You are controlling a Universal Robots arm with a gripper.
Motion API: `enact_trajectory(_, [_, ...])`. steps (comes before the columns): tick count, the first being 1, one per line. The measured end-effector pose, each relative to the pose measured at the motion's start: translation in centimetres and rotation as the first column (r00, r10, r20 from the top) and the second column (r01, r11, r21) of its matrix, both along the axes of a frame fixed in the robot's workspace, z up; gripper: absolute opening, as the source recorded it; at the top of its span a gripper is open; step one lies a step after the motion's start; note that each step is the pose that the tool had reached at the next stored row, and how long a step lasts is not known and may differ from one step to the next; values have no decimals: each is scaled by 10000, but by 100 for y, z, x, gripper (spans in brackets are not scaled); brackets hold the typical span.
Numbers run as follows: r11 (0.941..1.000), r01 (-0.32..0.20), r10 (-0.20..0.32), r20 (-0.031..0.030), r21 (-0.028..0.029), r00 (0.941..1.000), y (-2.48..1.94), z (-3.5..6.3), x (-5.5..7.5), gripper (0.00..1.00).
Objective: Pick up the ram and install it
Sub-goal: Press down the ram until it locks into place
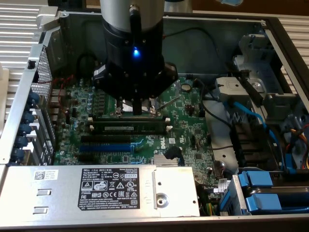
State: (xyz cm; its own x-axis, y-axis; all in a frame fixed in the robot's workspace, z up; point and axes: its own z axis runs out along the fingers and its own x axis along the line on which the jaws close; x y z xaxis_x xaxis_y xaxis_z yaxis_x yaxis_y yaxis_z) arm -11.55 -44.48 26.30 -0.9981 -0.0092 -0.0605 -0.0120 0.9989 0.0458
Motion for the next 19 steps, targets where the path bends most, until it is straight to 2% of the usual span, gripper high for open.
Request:
enact_trajectory(4, [9984,568,-568,0,2,9984,0,0,0,11])
enact_trajectory(8, [9935,1138,-1138,0,2,9935,0,0,0,11])
enact_trajectory(12, [9851,1717,-1717,0,2,9851,0,0,0,11])
enact_trajectory(15, [9763,2164,-2164,0,3,9763,0,0,0,11])
enact_trajectory(19, [9677,2521,-2521,0,3,9677,0,0,0,11])
